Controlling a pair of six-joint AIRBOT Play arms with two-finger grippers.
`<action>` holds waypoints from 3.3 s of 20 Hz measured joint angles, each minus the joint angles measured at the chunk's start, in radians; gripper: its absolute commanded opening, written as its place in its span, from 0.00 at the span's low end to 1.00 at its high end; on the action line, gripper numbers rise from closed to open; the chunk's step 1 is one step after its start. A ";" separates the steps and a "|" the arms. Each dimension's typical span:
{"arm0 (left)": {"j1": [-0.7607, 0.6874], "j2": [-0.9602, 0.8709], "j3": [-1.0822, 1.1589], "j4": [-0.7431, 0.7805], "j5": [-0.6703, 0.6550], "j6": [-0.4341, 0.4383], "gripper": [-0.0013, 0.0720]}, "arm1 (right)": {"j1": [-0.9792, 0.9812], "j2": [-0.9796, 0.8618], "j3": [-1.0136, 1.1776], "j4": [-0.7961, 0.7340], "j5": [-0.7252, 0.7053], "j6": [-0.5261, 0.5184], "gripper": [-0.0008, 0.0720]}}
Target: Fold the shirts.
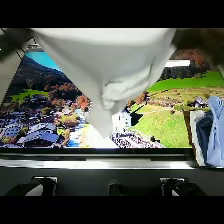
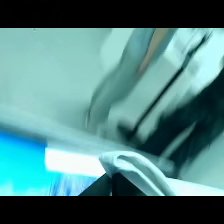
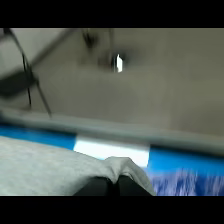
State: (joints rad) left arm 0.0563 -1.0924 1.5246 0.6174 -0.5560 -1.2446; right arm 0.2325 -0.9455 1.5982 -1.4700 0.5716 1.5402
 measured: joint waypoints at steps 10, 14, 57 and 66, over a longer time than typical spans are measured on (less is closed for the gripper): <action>0.042 0.344 0.138 0.001 0.192 0.018 0.05 | 0.000 0.028 0.313 -0.051 -0.086 0.011 0.07; 0.043 0.303 0.142 0.015 0.187 0.018 0.05 | 0.000 -0.009 0.325 -0.078 -0.073 0.011 0.07; 0.092 -0.673 0.146 0.277 -0.701 -0.011 0.05 | 0.303 -0.404 -0.821 0.857 0.426 0.257 0.96; 0.092 -0.673 0.146 0.278 -0.703 0.006 0.05 | 0.554 -0.475 -0.856 1.201 -0.092 0.278 0.81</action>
State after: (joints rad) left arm 0.1478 -1.7653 1.6711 0.8951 -1.2594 -1.2385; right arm 0.7864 -1.4208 0.7422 -0.2687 0.4793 1.8183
